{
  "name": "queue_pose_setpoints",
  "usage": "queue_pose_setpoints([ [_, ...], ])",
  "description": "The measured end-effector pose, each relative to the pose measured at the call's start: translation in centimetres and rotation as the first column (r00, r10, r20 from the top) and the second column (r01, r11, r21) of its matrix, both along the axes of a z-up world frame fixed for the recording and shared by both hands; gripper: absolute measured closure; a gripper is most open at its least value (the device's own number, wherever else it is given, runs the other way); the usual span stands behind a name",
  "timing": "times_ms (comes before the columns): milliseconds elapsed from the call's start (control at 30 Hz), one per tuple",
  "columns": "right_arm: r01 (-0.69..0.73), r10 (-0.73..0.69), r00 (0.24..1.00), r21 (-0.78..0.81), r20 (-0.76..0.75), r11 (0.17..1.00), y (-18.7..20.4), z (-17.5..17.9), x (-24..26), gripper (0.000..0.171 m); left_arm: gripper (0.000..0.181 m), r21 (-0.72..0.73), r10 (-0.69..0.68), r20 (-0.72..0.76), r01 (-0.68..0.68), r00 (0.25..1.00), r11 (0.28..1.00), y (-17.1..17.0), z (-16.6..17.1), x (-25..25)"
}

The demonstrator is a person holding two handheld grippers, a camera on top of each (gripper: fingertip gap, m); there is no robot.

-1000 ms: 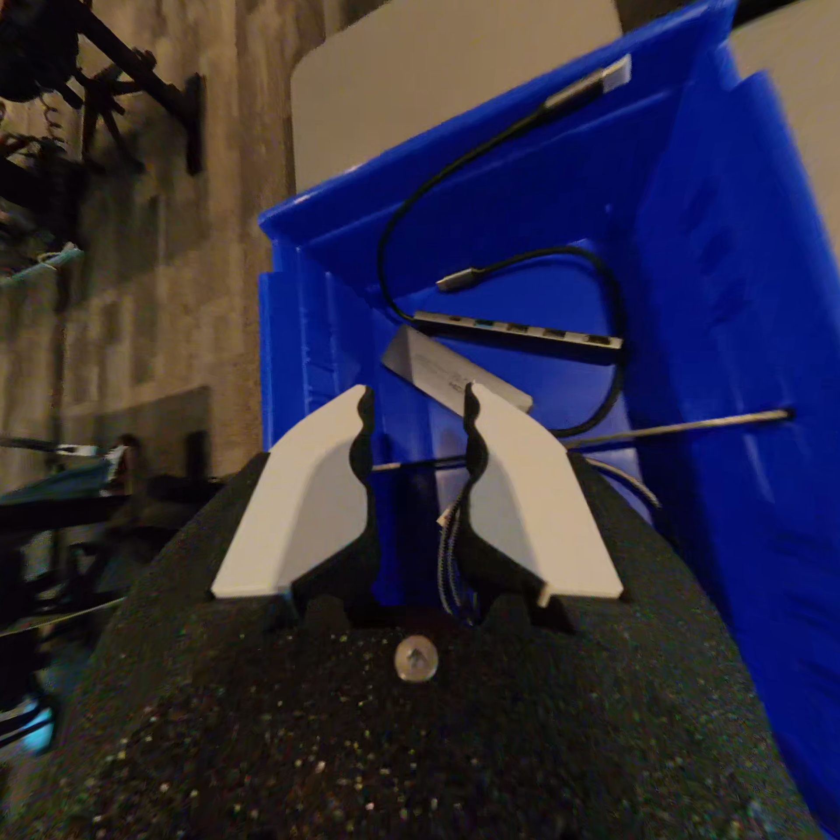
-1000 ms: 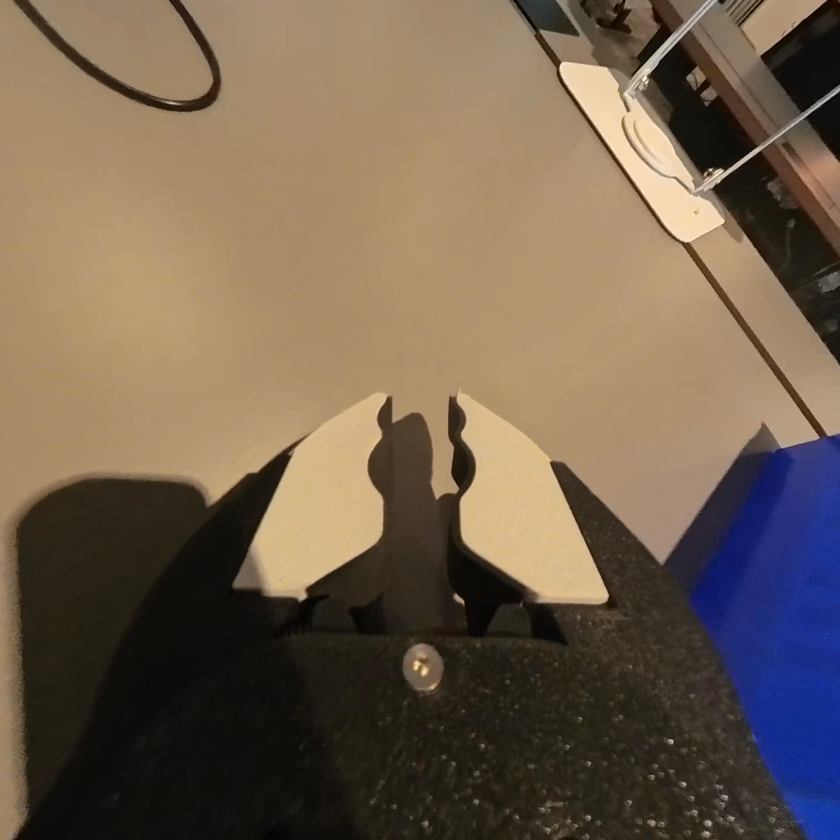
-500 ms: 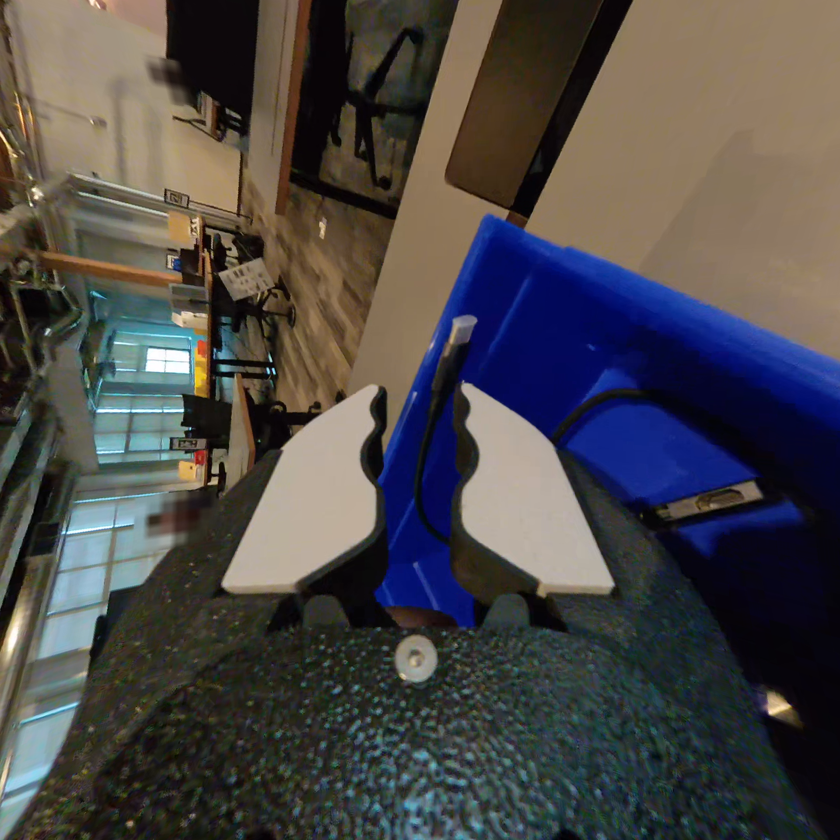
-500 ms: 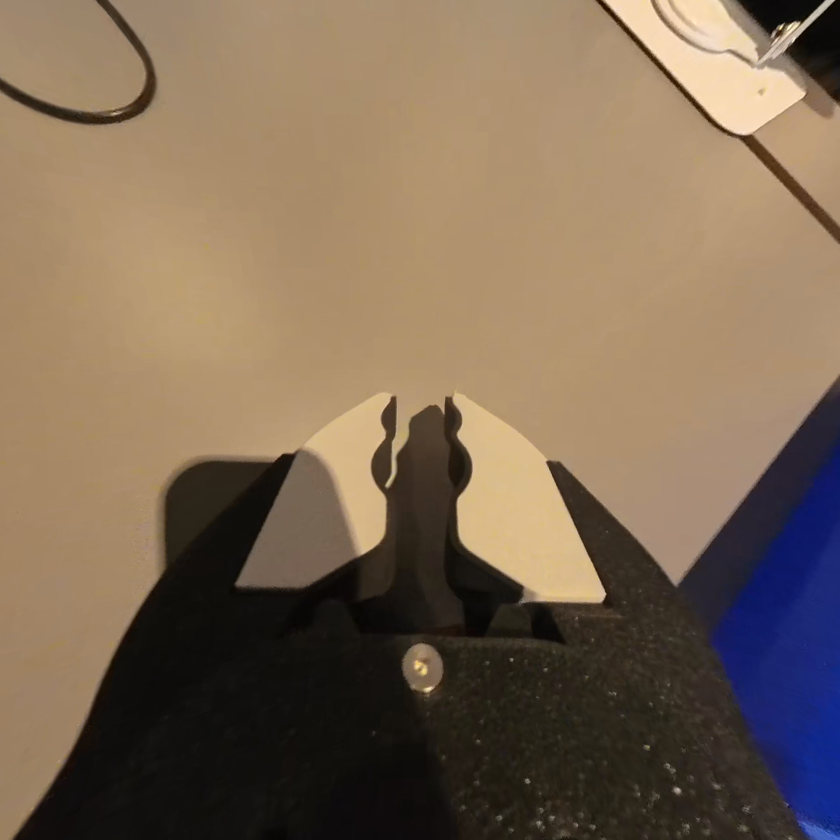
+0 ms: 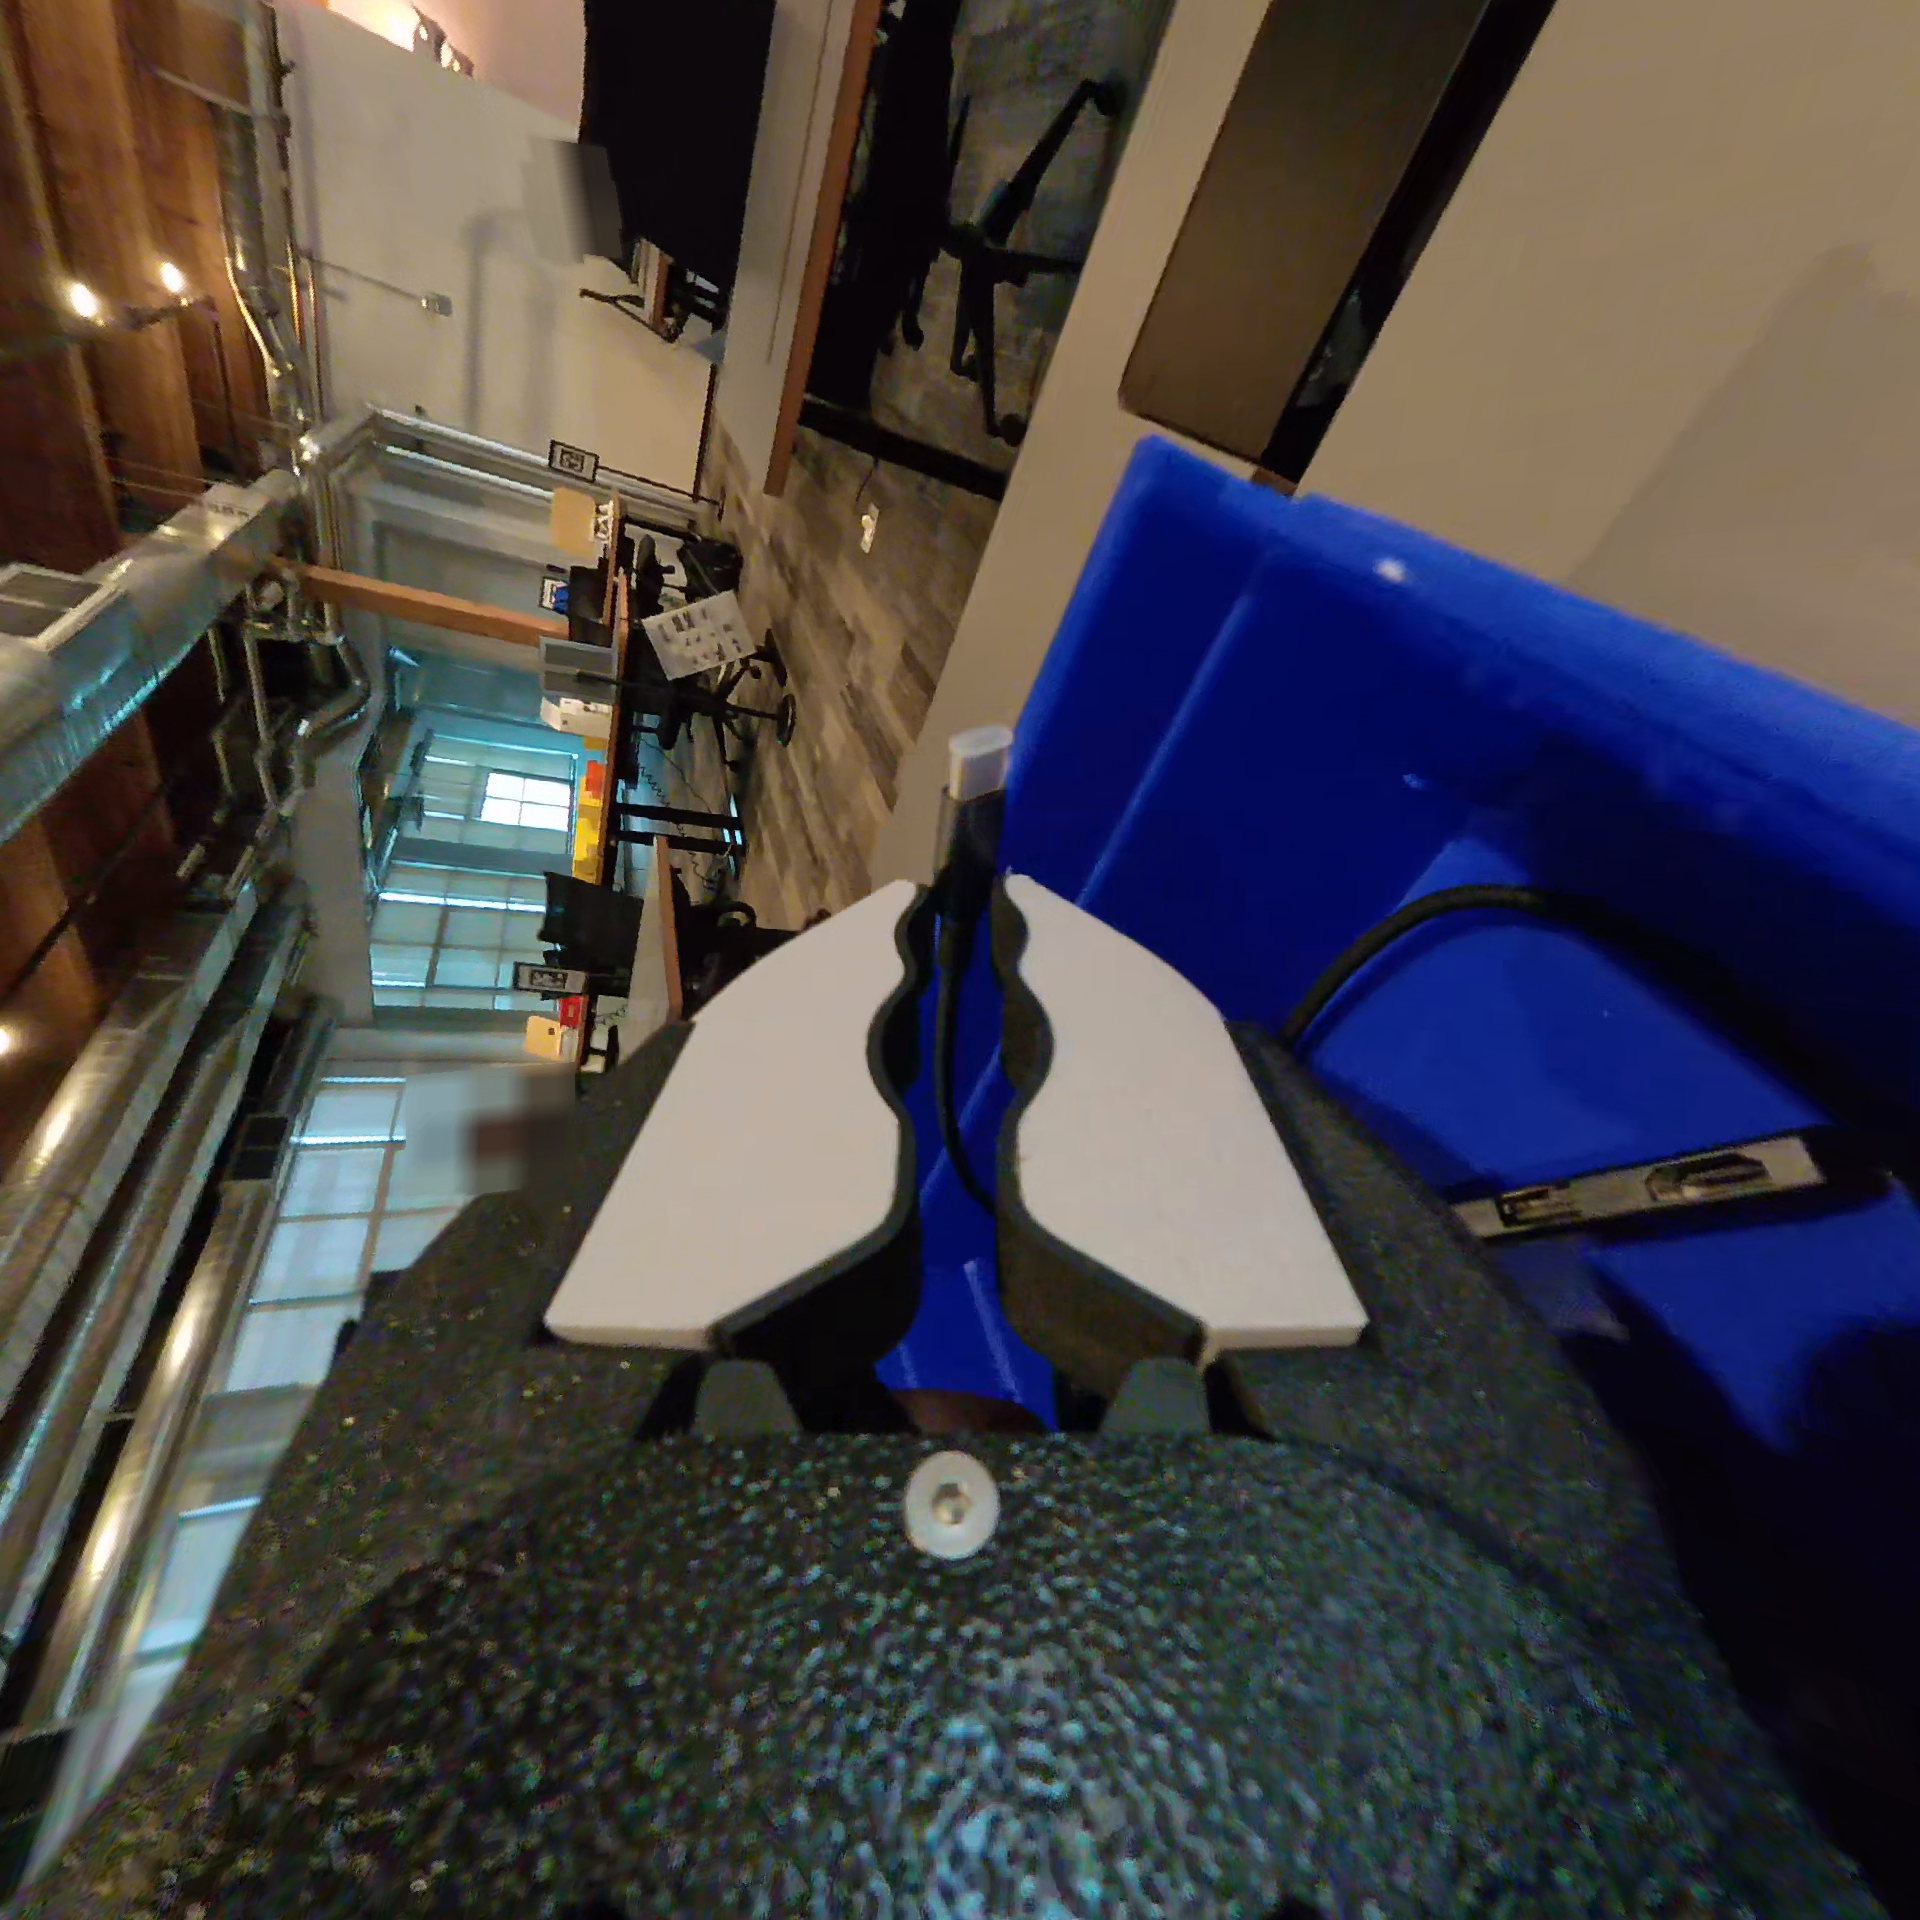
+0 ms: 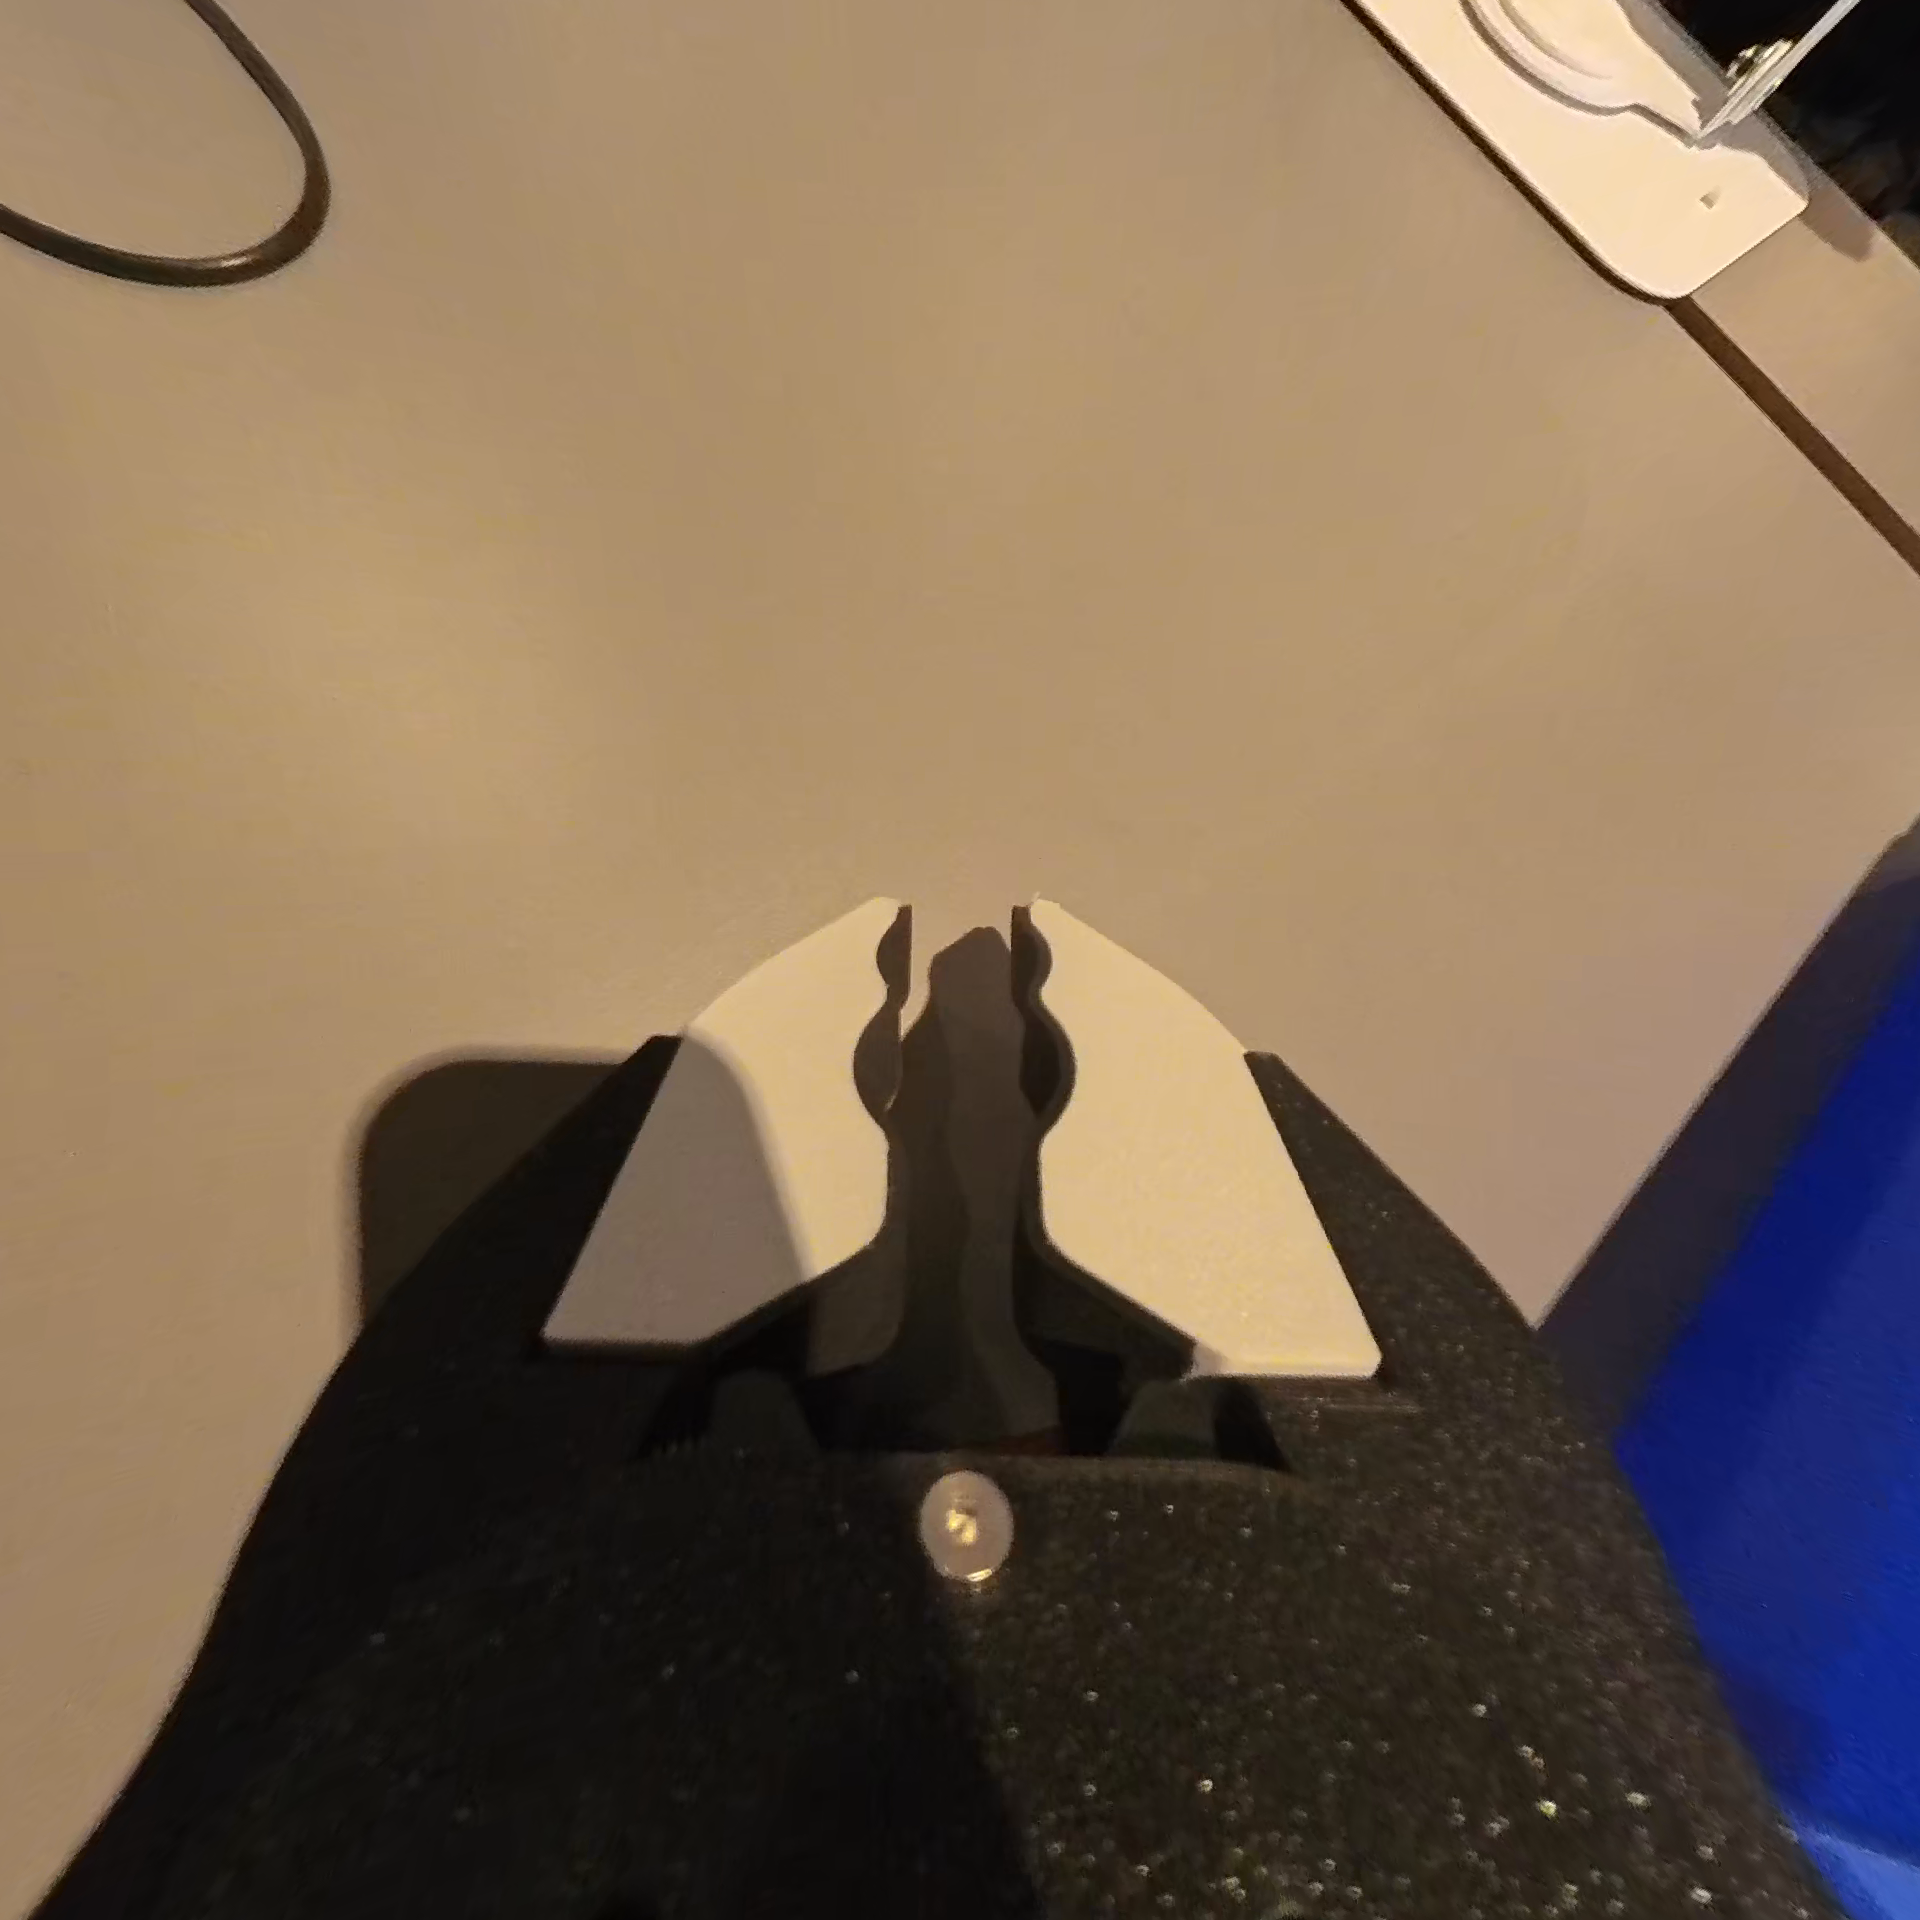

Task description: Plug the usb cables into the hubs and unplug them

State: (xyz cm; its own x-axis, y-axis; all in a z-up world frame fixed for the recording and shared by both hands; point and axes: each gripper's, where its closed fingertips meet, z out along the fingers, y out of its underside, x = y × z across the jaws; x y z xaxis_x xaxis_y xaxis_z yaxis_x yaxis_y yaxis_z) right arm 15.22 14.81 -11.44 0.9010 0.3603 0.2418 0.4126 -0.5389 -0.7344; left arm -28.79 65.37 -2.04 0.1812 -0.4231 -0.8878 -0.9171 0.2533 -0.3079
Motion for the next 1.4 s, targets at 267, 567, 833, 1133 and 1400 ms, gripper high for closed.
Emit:
queue_pose_setpoints([
  [267,-0.009,0.009,1.0,0.009,0.011,1.0,0.0,0.0,-0.1,0.154,0.172,0.071,0.065,0.246,-0.085,0.967,0.994,-0.4,5.9,-2.0],
  [567,-0.028,0.028,0.999,0.014,0.017,1.0,-0.1,0.1,-0.3,0.155,0.173,0.37,-0.032,0.362,-0.112,0.932,0.922,-4.4,19.1,0.3],
  [833,-0.07,0.069,0.997,0.022,0.029,0.997,-0.3,0.1,-0.8,0.152,0.173,0.547,-0.304,0.417,0.031,0.856,0.836,-14.6,30.8,9.4],
  [1133,-0.099,0.097,0.995,0.117,0.021,0.988,0.5,1.5,-1.2,0.145,0.173,0.383,-0.603,0.602,0.474,0.523,0.793,-30.2,29.9,24.7],
  [1400,-0.013,0.036,0.997,0.293,-0.072,0.956,0.2,4.3,0.2,0.148,0.174,0.115,-0.522,0.764,0.716,0.379,0.688,-38.0,17.1,35.1],
])
